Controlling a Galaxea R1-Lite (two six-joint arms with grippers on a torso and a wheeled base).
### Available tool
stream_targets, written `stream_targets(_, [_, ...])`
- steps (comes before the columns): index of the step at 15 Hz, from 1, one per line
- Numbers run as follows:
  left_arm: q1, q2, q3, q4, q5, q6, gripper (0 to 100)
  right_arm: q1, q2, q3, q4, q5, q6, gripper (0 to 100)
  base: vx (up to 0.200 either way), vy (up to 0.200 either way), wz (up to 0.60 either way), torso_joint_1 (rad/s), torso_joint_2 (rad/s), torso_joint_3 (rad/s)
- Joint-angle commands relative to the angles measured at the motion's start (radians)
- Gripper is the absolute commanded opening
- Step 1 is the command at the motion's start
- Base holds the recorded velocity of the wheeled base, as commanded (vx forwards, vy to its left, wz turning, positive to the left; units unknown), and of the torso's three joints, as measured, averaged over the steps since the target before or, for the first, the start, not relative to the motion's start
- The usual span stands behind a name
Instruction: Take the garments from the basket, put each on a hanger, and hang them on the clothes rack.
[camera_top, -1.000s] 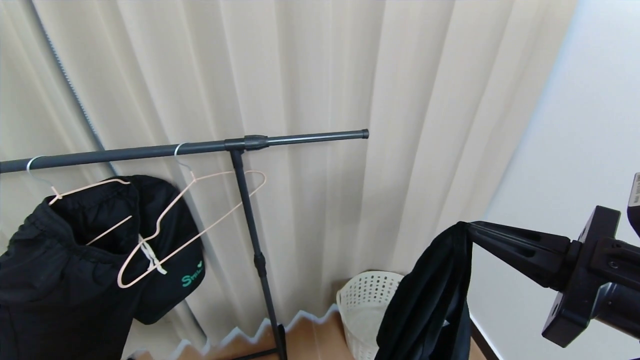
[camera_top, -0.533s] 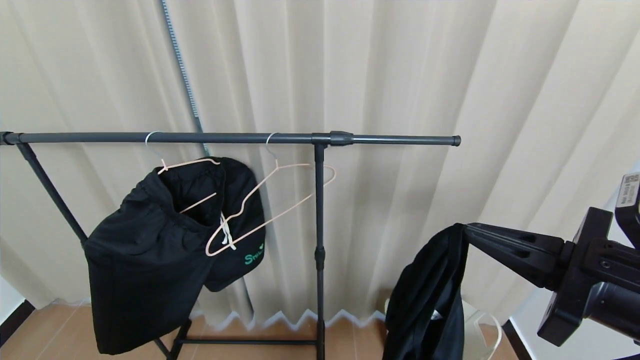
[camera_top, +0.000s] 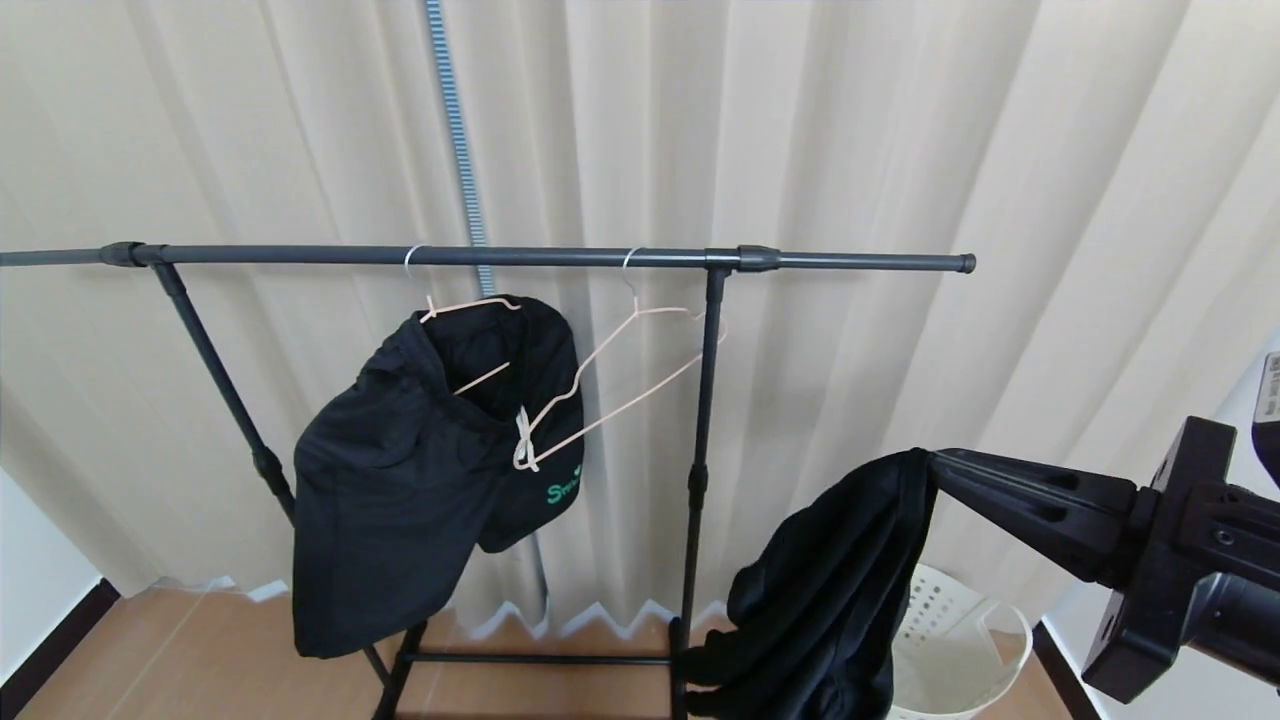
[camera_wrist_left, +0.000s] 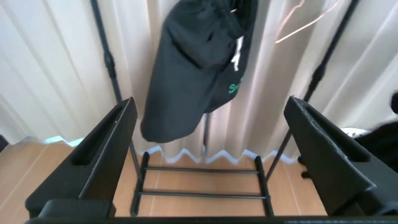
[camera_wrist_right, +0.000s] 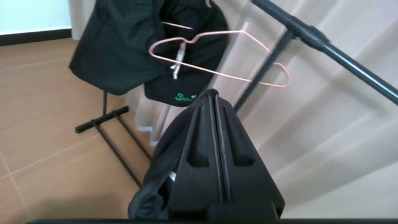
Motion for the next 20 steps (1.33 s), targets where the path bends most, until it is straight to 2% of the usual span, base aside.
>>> stream_targets(1, [0.0, 0.0, 0.0, -0.001, 0.0, 0.001, 100, -0.001, 0.002, 0.001, 0.0, -0.001, -0.001, 0, 0.0, 0.2, 0.0, 0.017, 0.01, 0.007])
stream_targets(10, [0.0, 0.0, 0.0, -0.001, 0.0, -0.001, 100, -0.001, 0.006, 0.007, 0.0, 0.0, -0.001, 0, 0.0, 0.2, 0.0, 0.005, 0.0, 0.002])
stream_targets(13, [0.0, 0.0, 0.0, -0.001, 0.0, -0.001, 100, -0.003, 0.011, 0.007, -0.001, 0.0, -0.001, 0, -0.2, 0.0, 0.0, 0.006, 0.0, 0.002])
stream_targets(19, [0.0, 0.001, 0.002, -0.002, 0.0, 0.004, 100, -0.001, 0.051, 0.007, -0.003, -0.004, -0.001, 0, 0.0, 0.0, 0.0, 0.0, 0.0, 0.0])
stream_targets(20, [0.0, 0.001, 0.002, -0.002, 0.0, 0.007, 100, 0.0, 0.055, 0.008, -0.007, -0.004, -0.001, 0, 0.0, 0.0, -0.6, 0.022, 0.01, -0.002])
